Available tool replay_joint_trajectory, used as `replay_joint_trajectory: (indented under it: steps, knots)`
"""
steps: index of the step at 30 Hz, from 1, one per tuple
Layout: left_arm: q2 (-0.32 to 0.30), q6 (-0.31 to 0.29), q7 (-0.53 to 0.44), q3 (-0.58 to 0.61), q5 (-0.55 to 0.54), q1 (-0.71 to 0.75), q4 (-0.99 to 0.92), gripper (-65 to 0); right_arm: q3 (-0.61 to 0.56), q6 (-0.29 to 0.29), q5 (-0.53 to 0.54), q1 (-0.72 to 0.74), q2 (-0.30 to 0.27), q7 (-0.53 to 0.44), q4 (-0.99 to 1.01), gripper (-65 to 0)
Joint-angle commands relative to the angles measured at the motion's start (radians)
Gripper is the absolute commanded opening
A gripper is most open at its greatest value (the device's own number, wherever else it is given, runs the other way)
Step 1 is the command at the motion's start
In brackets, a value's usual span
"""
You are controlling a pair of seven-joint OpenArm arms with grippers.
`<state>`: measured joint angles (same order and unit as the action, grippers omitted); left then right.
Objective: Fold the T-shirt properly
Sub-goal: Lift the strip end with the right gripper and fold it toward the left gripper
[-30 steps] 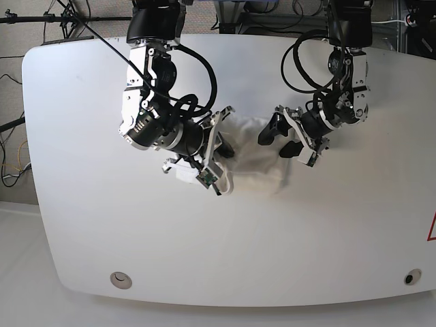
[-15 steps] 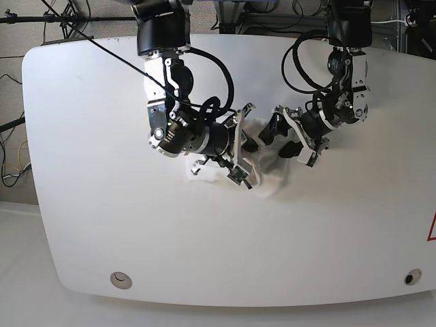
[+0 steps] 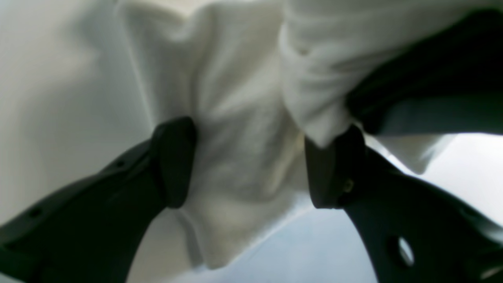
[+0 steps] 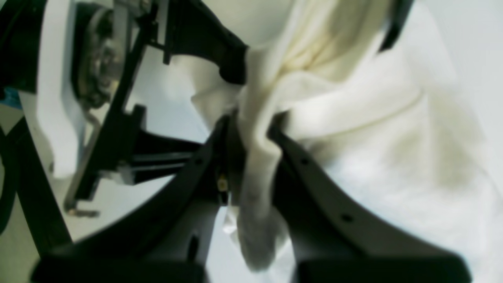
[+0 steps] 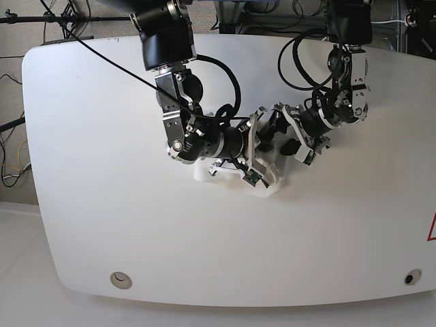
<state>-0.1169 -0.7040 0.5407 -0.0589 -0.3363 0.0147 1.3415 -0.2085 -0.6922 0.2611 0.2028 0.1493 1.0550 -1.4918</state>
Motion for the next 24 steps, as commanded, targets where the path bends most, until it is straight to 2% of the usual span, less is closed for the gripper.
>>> replay_joint_trajectory:
  steps: [1, 3, 6, 12, 14, 16, 24]
  knots:
    - [-0.002, 0.006, 0.023, 0.000, 0.006, -0.006, 0.014, -24.1, -0.001, -0.006, 0.022, 0.027, 0.008, -0.026, 0.012, -65.0]
    - [-0.002, 0.006, 0.031, -0.002, 0.006, -0.008, 0.014, -24.1, -0.001, -0.006, 0.022, 0.034, 0.008, -0.026, 0.039, -64.6]
    - [-0.002, 0.006, 0.032, -0.002, 0.006, -0.008, 0.017, -24.1, -0.001, -0.006, 0.017, 0.042, 0.008, -0.026, 0.084, -56.1]
    - [-0.004, 0.006, 0.032, -0.006, 0.006, -0.006, 0.076, -24.1, 0.001, -0.006, 0.017, 0.040, 0.008, -0.038, 0.096, -23.2]
    - [-0.005, 0.006, 0.032, -0.019, 0.006, -0.005, 0.088, -24.1, 0.001, -0.006, 0.020, 0.037, 0.008, -0.051, 0.095, -17.5]
    - [-0.005, 0.006, 0.032, -0.049, 0.006, 0.000, 0.095, -24.1, 0.001, -0.006, 0.019, 0.037, 0.008, -0.063, 0.095, -17.1]
    - [-0.002, 0.006, 0.032, -0.140, 0.004, 0.001, 0.097, -24.1, 0.001, -0.006, 0.017, 0.037, 0.008, -0.075, 0.102, -22.5]
